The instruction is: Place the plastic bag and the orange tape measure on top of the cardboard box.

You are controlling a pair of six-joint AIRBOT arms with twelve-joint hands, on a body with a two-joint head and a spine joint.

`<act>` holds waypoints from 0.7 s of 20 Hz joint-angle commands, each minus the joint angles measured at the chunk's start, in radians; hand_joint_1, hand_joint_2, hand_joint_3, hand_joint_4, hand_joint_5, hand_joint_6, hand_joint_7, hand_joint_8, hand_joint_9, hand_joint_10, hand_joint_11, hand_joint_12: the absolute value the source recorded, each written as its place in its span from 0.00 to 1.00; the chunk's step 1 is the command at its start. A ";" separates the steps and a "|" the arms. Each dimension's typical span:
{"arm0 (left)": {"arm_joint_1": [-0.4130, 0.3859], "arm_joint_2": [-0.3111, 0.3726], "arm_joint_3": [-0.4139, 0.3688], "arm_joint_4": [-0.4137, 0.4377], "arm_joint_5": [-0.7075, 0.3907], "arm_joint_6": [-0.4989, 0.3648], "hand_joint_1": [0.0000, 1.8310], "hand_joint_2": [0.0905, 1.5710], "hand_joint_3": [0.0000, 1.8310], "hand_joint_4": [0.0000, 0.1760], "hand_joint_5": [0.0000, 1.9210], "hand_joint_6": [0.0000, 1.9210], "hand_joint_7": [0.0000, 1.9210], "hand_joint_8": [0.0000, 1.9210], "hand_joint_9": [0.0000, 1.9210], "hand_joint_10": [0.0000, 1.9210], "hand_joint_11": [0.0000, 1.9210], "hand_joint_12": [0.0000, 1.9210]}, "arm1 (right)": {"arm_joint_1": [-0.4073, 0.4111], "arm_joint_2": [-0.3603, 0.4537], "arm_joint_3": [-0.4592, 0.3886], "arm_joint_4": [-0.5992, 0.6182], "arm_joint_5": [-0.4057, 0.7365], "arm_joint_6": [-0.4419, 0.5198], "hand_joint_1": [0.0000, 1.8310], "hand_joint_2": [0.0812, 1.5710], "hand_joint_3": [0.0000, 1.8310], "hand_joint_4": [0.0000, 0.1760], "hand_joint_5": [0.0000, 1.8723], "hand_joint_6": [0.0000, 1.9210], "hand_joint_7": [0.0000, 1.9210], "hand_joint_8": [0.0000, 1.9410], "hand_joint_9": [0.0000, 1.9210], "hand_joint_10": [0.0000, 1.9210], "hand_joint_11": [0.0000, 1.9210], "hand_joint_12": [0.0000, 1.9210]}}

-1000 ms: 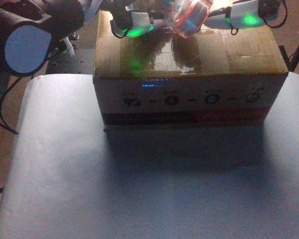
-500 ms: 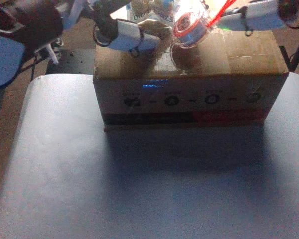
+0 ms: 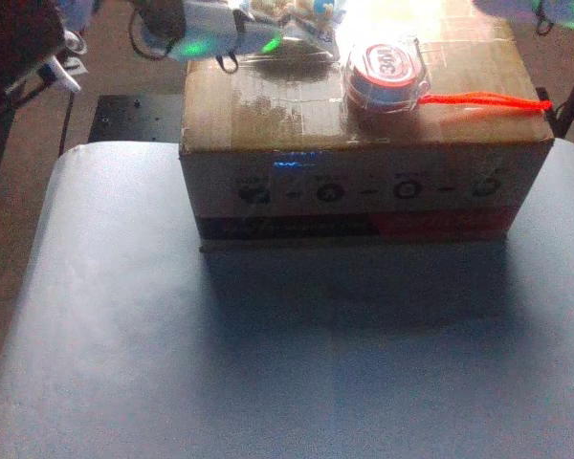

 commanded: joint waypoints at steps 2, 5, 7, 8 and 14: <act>-0.013 0.028 -0.030 0.025 0.180 0.003 0.46 0.64 0.00 0.09 0.14 0.00 0.12 0.00 0.10 0.01 0.00 0.53 | 0.019 0.024 -0.020 -0.034 -0.157 -0.001 0.39 0.58 0.00 0.00 0.08 0.01 0.13 0.00 0.00 0.41 0.00 0.84; -0.006 0.091 -0.103 0.025 0.273 0.044 0.47 0.63 0.00 0.31 0.15 0.01 0.11 0.01 0.12 0.02 0.00 0.80 | 0.018 0.071 -0.082 -0.034 -0.241 -0.005 0.39 0.63 0.00 0.00 0.07 0.10 0.14 0.01 0.02 0.49 0.01 0.91; 0.005 0.133 -0.146 0.025 0.339 0.067 0.52 0.63 0.00 0.08 0.18 0.01 0.16 0.01 0.16 0.07 0.00 0.80 | -0.010 0.110 -0.130 -0.034 -0.321 -0.013 0.37 0.61 0.00 0.00 0.00 0.30 0.15 0.01 0.04 0.52 0.04 0.91; 0.017 0.154 -0.163 0.025 0.382 0.067 0.53 0.63 0.00 0.06 0.19 0.01 0.17 0.01 0.17 0.07 0.00 0.80 | -0.046 0.133 -0.155 -0.034 -0.382 -0.013 0.36 0.61 0.00 0.00 0.00 0.30 0.15 0.01 0.04 0.52 0.04 0.91; 0.120 0.270 -0.241 0.025 0.670 -0.008 0.43 0.68 0.00 0.14 0.07 0.00 0.15 0.00 0.05 0.40 0.00 0.81 | -0.206 0.227 -0.257 -0.034 -0.705 0.047 0.40 0.72 0.00 0.23 0.00 0.00 0.04 0.00 0.00 0.21 0.00 0.53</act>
